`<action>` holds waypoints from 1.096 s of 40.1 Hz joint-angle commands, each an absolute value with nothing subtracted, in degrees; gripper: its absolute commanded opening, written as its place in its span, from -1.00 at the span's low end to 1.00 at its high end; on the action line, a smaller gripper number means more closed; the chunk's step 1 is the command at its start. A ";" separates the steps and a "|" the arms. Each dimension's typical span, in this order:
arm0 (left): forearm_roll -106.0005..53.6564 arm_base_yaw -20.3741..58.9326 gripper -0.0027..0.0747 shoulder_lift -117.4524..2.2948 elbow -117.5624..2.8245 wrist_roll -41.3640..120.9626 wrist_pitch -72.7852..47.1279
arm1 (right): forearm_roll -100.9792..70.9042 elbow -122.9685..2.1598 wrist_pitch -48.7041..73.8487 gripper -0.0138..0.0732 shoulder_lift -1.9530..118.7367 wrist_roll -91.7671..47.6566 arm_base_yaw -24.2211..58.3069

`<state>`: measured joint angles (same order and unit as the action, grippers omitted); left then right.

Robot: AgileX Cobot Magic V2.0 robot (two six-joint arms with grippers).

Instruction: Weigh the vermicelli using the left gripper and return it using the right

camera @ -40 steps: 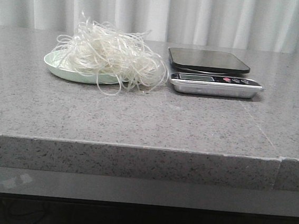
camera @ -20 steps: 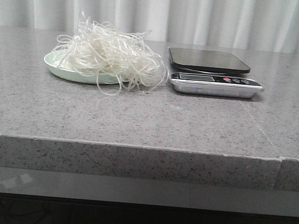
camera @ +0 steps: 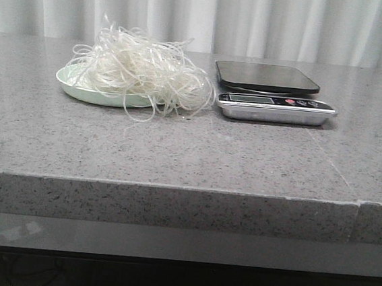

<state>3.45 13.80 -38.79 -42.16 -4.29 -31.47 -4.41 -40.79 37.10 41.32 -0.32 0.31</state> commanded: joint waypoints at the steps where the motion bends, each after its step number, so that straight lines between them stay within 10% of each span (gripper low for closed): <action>1: 3.33 18.18 0.40 -42.88 -45.83 -3.87 -26.08 | -4.74 -42.63 34.15 0.73 41.71 -0.88 0.09; 44: 2.39 29.26 0.40 -90.07 -72.16 -3.87 -18.04 | -4.85 -42.63 34.21 0.73 41.71 -0.88 0.09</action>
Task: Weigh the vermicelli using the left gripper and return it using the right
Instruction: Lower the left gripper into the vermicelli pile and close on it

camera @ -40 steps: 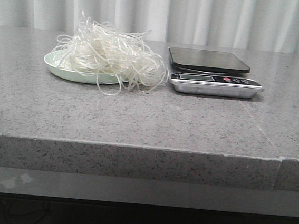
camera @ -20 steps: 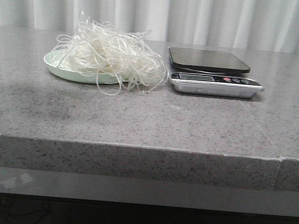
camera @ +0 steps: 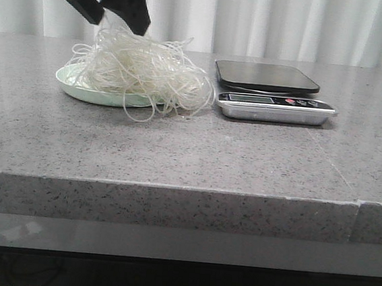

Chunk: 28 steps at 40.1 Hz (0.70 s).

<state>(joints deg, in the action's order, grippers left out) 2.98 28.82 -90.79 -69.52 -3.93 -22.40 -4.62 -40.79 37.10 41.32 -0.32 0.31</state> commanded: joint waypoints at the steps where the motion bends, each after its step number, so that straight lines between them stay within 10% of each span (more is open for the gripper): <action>1: 2.39 29.26 0.40 -90.52 -72.15 -3.87 -17.59 | -4.85 -42.63 34.21 0.73 41.71 -0.88 0.09; 16: 2.49 29.26 0.38 -94.61 -72.25 -3.87 -17.01 | -4.85 -42.63 34.21 0.73 41.71 -0.88 0.09; 28: 2.49 29.26 -0.36 -94.97 -72.25 -3.87 -17.01 | -4.85 -42.63 34.21 0.73 41.71 -0.88 0.09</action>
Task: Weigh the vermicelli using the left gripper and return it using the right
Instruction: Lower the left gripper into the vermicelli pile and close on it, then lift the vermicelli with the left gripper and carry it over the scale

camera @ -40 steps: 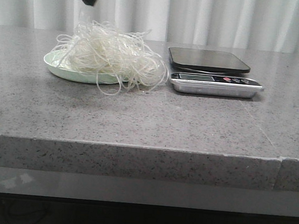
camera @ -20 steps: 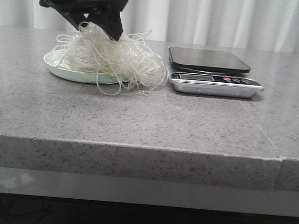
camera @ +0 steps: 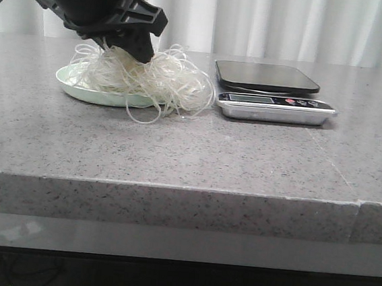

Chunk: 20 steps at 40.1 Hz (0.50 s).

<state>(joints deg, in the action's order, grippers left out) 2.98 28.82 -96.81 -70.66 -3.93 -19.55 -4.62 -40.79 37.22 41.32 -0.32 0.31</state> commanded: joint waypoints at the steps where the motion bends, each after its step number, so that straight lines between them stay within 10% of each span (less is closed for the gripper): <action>1: 2.49 29.26 -0.42 -94.97 -72.25 -3.87 -17.01 | -4.85 -42.63 34.21 0.73 41.71 -0.88 0.09; 20: 2.59 29.26 -0.53 -90.97 -75.37 -3.87 -20.27 | -4.87 -42.63 34.21 0.73 41.71 -0.88 0.09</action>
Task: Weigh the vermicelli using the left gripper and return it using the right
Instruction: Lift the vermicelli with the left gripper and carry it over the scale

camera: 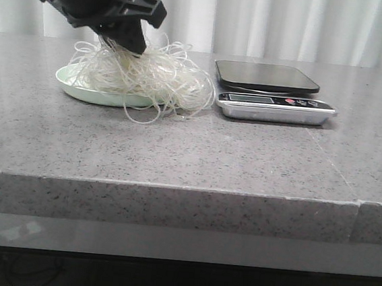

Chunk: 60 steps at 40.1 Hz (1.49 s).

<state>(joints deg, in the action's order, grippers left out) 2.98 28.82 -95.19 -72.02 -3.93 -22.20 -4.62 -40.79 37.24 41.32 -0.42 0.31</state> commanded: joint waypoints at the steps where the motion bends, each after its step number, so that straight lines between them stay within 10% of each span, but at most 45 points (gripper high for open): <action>1: 2.59 29.26 -0.53 -90.57 -76.20 -3.87 -21.02 | -4.87 -42.63 34.21 0.73 41.71 -0.88 0.09; 60: 3.37 39.53 -0.46 -122.95 -130.70 -3.87 -28.48 | -4.87 -42.63 34.69 0.73 41.71 -0.88 0.09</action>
